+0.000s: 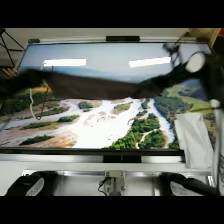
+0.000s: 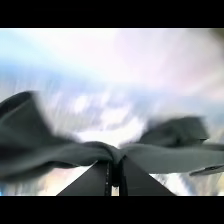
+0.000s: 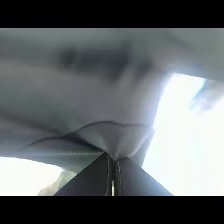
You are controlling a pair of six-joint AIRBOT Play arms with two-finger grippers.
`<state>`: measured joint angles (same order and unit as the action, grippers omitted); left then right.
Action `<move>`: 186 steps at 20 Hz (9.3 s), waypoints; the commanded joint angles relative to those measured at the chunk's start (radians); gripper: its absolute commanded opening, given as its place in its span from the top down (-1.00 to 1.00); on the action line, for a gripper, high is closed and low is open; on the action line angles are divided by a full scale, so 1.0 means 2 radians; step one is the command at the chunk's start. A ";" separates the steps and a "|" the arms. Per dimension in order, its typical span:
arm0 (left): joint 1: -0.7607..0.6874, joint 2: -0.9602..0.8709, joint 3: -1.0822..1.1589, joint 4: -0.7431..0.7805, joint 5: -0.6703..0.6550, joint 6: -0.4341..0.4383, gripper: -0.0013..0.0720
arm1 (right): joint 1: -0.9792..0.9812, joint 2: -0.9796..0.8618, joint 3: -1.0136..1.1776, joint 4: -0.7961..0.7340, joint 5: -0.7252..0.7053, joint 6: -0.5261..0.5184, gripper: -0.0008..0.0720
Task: Fold the shirts.
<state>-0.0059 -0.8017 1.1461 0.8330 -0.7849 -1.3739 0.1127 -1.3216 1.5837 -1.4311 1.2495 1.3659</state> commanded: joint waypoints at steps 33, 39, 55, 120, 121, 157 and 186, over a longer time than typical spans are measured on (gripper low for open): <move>0.021 -0.227 0.009 0.358 -0.053 -0.219 0.86 | 0.002 -0.270 0.142 0.106 -0.124 0.114 0.83; 0.031 -0.305 0.025 0.198 -0.113 -0.208 -0.98 | -0.010 -0.276 0.146 0.113 -0.045 0.076 -0.54; 0.070 -0.242 -0.250 0.084 -0.115 -0.076 -0.92 | -0.151 -0.182 -0.052 0.160 0.160 0.007 -0.93; 0.056 -0.336 0.014 0.285 -0.202 -0.159 -0.03 | -0.031 -0.227 0.039 0.163 -0.101 0.106 0.75; 0.059 -0.336 0.021 0.285 -0.243 -0.141 -0.48 | -0.041 -0.212 0.039 0.159 -0.077 0.106 0.17; 0.131 -0.086 -0.359 0.085 -0.167 -0.026 0.86 | -0.158 -0.023 -0.363 0.101 0.013 -0.011 -0.42; 0.131 0.150 0.373 0.227 -0.142 -0.148 0.86 | -0.128 0.399 0.058 0.072 -0.217 0.015 0.83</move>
<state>0.2565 -0.5133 1.8404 1.2640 -0.9577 -1.6455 -0.1436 -0.5594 1.6676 -1.2514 0.7986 1.3609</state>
